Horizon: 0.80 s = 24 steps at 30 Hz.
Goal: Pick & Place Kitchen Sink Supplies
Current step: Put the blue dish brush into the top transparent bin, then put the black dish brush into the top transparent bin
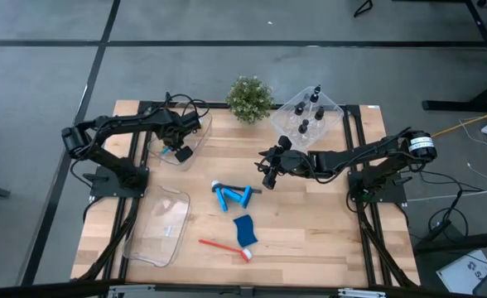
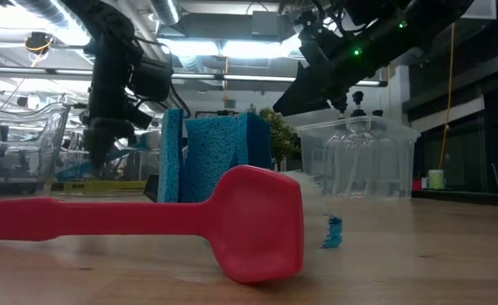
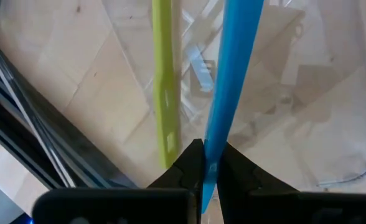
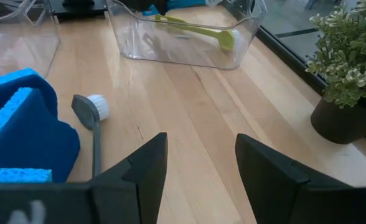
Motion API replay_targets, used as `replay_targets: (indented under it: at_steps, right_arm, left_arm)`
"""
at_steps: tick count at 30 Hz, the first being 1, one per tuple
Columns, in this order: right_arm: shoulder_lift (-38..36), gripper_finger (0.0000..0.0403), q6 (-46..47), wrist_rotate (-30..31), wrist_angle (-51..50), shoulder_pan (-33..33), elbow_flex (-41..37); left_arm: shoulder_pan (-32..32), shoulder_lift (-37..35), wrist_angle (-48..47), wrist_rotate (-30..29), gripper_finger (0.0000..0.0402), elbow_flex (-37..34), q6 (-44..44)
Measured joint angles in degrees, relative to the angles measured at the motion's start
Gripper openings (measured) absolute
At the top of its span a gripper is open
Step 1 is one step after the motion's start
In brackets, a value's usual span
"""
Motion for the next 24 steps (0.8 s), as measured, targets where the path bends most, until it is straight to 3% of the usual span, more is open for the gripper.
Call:
replay_targets:
  at_steps: [12, 18, 24]
  right_arm:
    - [0.0, 0.0189, 0.0, 0.0, -0.2, 0.0, 0.0]
    - [0.0, 0.0189, 0.0, -0.1, -1.7, 0.0, 0.0]
    - [0.0, 0.0189, -0.1, -3.1, -6.0, 0.0, 0.0]
  left_arm:
    - [0.0, 0.0, 1.3, -0.3, 0.0063, 0.0, 0.9]
    - [0.0, 0.0, 2.3, -3.8, 0.0081, 0.0, 1.0]
    - [-0.5, -1.9, 3.7, -4.3, 0.0088, -0.1, 1.5]
